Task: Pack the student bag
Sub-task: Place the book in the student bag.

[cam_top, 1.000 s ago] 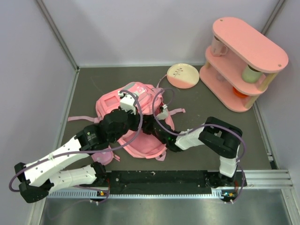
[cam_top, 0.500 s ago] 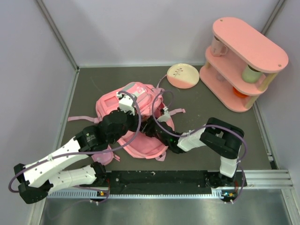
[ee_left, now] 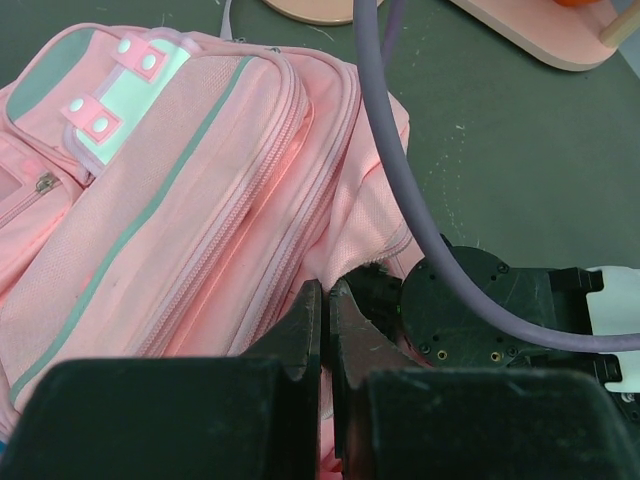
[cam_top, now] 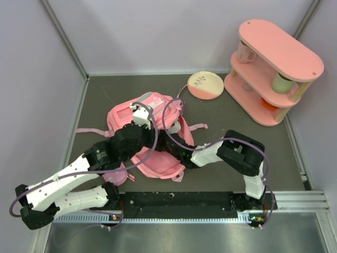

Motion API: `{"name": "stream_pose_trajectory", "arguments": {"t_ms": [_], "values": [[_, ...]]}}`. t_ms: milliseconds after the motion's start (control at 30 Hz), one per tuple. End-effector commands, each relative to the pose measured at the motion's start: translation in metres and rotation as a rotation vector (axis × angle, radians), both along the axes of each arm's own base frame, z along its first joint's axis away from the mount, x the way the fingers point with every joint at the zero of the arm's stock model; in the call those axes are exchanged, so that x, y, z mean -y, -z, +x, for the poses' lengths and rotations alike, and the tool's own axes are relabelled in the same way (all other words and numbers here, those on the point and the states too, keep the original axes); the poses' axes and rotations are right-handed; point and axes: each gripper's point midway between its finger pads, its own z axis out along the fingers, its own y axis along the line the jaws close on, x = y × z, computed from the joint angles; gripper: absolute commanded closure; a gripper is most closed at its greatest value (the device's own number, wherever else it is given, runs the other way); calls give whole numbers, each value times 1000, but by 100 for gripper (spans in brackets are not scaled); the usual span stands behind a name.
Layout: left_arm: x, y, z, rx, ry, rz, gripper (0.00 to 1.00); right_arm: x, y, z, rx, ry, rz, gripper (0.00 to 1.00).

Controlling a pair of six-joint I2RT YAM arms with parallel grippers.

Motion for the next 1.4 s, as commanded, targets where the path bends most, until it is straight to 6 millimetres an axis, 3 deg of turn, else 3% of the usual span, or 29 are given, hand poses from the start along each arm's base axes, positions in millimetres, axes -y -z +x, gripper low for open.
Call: {"name": "stream_pose_trajectory", "arguments": {"t_ms": [0, 67, 167, 233, 267, 300, 367, 433, 467, 500, 567, 600, 633, 667, 700, 733, 767, 800, 900, 967, 1033, 1067, 1133, 1167, 1200, 1267, 1367], "values": [[5, -31, 3, 56, -12, -129, 100, -6, -23, -8, 79, -36, 46, 55], [1, -29, 4, 54, -33, -126, 100, 12, -28, -15, 108, -33, 52, 43], [-8, -22, 6, 53, -80, -130, 100, 41, -34, -26, 141, -26, 39, 34], [-13, -19, 5, 50, -99, -143, 100, 60, -26, -38, 163, -49, 4, 32], [-15, -18, 5, 50, -106, -143, 100, 67, -40, -42, 175, -45, 28, 31], [-17, -15, 4, 48, -111, -150, 100, 80, -28, -48, 166, -52, -5, 31], [-17, -15, 2, 46, -109, -164, 100, 94, -44, -55, 191, -51, 20, 31], [-12, -12, 1, 40, -85, -177, 98, 110, -40, -62, 194, -52, 3, 30], [-4, -11, -3, 31, -40, -181, 94, 118, -60, -66, 232, -48, 38, 31], [1, -7, -5, 26, -9, -173, 87, 127, -52, -70, 225, -54, 5, 31], [12, 4, -8, -2, 39, -148, 57, 141, -56, -73, 239, -39, -30, 30], [19, 8, -14, -18, 97, -135, 51, 154, -71, -76, 255, -21, -17, 30], [20, 12, -16, -35, 104, -122, 46, 170, -57, -73, 233, 19, -103, 30], [21, 14, -17, -49, 110, -122, 38, 183, -56, -73, 242, 42, -145, 30], [22, 14, -20, -63, 117, -133, 36, 200, -78, -73, 271, 88, -101, 29], [21, 13, -22, -70, 116, -142, 35, 224, -58, -67, 239, 172, -209, 25], [18, 8, -24, -63, 110, -166, 31, 238, -58, -65, 234, 216, -229, 23], [16, 4, -24, -57, 99, -190, 30, 260, -75, -60, 262, 306, -201, 21], [2, -7, -24, -18, 54, -251, 20, 284, -65, -61, 274, 350, -258, 16], [-18, 0, -16, 11, -48, -255, 16, 282, -64, -65, 260, 324, -226, 14], [-37, 11, -9, 13, -159, -233, 9, 269, -46, -71, 208, 259, -244, 12], [-48, 27, -11, -31, -206, -201, 9, 264, -41, -73, 169, 243, -231, 11], [-61, 39, -11, -56, -269, -180, 6, 247, -32, -80, 115, 166, -239, 8], [-67, 48, -11, -71, -313, -177, 5, 239, -17, -82, 82, 131, -284, 7], [-73, 57, -13, -88, -332, -149, 4, 225, -22, -86, 79, 80, -248, 6], [-81, 68, -13, -107, -379, -147, 3, 212, -9, -86, 31, 49, -276, 5], [-90, 82, -17, -128, -408, -134, 1, 189, -10, -89, 30, -24, -243, 4]]}}
